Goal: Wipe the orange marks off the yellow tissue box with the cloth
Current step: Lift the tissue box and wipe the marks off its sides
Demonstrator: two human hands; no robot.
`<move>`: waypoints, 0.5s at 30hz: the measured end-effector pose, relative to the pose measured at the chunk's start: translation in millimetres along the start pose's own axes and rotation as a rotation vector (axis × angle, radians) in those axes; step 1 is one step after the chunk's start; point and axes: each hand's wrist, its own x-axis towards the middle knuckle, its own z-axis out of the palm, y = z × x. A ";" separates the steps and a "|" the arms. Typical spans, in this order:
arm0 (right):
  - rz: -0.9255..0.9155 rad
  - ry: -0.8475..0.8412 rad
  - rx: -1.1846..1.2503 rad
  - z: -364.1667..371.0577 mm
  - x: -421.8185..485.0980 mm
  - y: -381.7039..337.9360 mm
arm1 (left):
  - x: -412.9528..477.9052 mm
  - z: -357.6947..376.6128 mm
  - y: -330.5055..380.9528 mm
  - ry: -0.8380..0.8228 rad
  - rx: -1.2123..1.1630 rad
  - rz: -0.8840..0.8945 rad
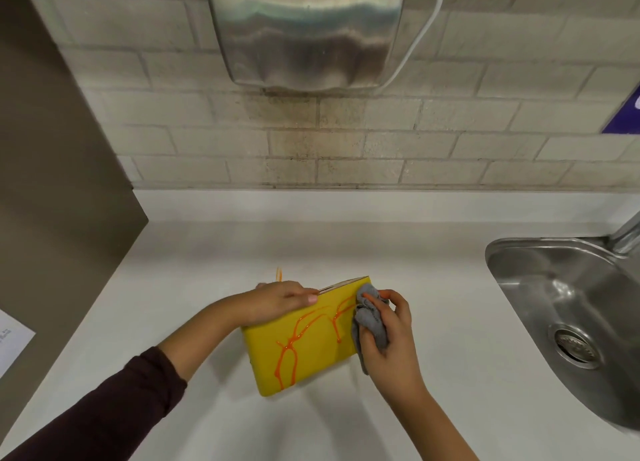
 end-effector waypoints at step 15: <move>-0.213 0.027 -0.130 6.5 15.3 13.0 | -2.6 4.7 2.9 0.044 -0.186 0.022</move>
